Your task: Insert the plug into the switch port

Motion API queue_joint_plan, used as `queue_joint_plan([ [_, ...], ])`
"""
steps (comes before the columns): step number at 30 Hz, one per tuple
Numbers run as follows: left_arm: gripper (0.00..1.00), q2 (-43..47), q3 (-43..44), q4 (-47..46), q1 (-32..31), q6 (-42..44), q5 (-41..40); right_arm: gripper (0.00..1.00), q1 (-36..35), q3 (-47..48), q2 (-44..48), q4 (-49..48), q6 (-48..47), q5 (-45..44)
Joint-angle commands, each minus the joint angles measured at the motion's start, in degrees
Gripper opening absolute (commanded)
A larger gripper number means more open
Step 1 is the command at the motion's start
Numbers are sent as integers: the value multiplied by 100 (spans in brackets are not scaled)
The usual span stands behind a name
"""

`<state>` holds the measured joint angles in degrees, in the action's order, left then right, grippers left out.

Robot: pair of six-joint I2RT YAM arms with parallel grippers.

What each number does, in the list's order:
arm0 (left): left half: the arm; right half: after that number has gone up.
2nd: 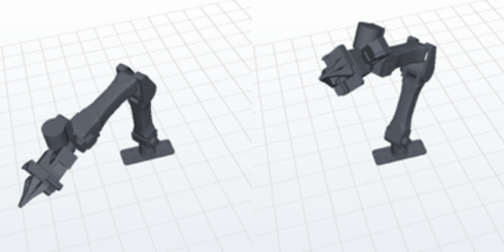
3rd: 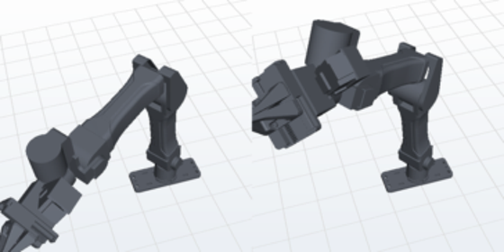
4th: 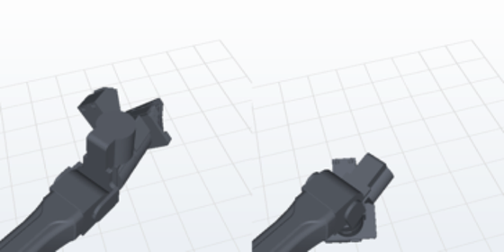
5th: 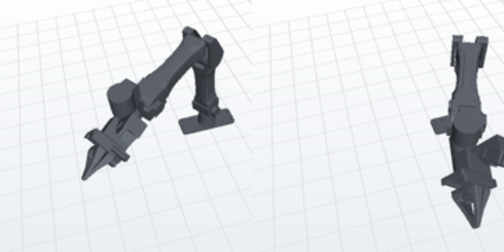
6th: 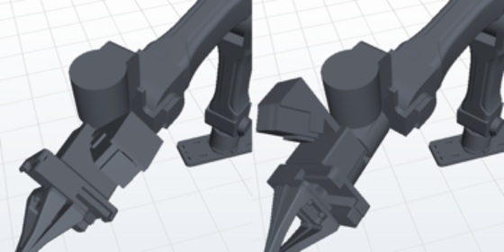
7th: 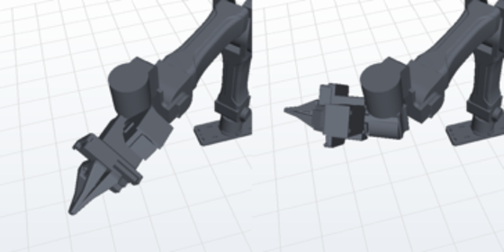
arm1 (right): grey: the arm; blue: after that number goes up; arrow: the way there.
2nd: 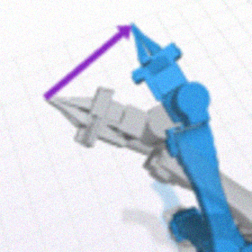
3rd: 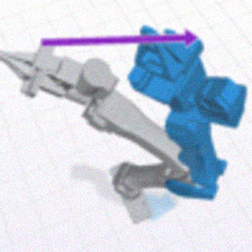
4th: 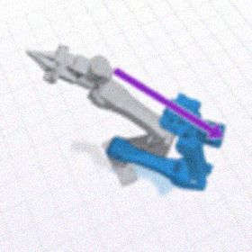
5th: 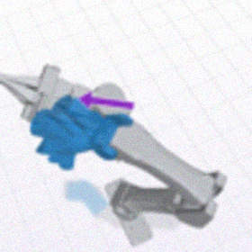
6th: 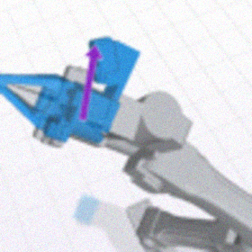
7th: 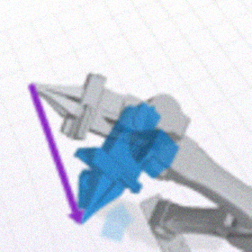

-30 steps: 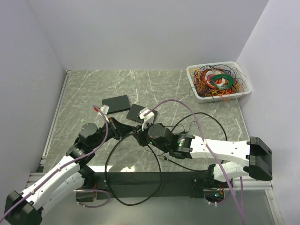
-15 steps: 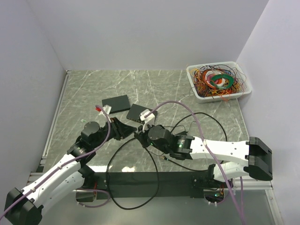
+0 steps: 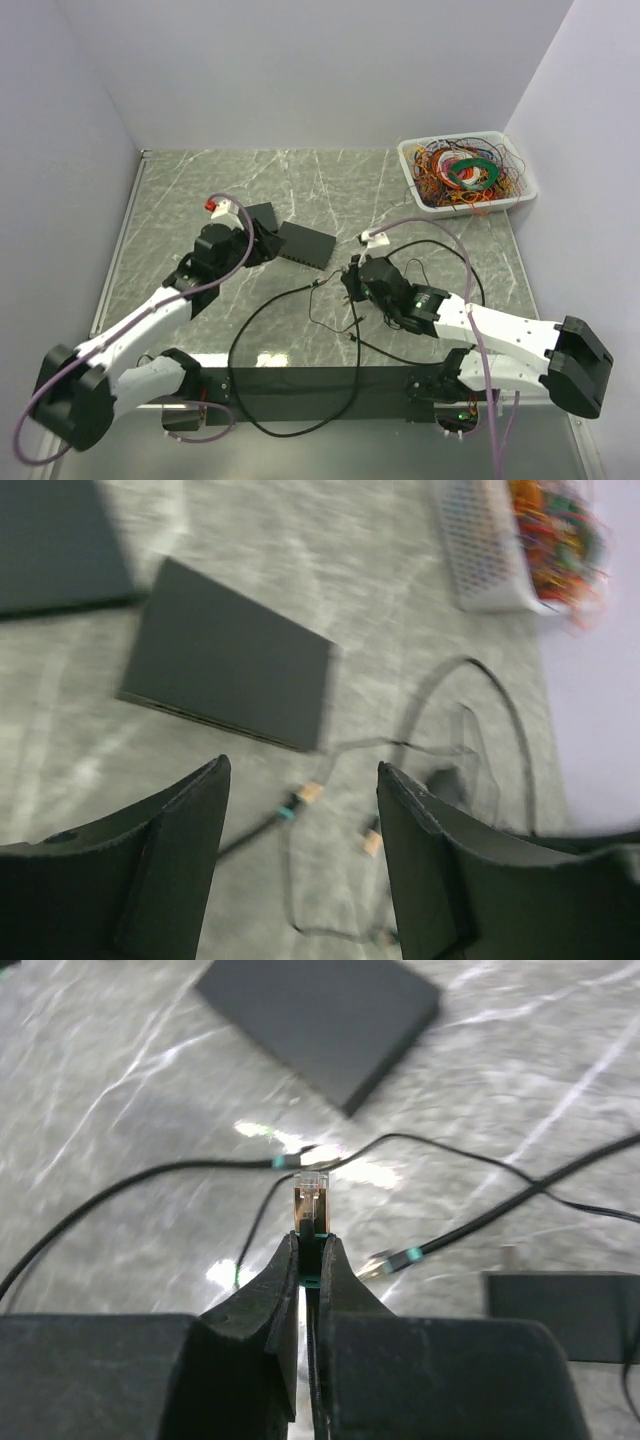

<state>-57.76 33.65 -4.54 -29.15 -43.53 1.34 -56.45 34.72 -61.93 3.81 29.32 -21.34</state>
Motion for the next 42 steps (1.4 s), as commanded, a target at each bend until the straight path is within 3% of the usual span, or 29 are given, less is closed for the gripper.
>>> queue_joint_plan([
  [1,65,-577,-42,-887,592,178,266,0,387,209,-265,-91,311,43],
  [5,61,-1395,-201,-1837,1314,186,902,0,958,474,-688,-372,425,428],
  [12,58,-2862,203,-2367,1412,363,1017,0,1601,1194,-2013,-654,802,806],
  [21,56,-3794,230,-3202,1420,222,1096,0,1786,2003,-3561,-803,1049,790],
  [33,54,-4024,-218,-4143,1140,46,1667,0,1865,2662,-4300,-601,918,684],
  [42,52,-3568,-859,-4126,7,-358,1255,0,1865,3488,-4960,-654,593,1140],
])
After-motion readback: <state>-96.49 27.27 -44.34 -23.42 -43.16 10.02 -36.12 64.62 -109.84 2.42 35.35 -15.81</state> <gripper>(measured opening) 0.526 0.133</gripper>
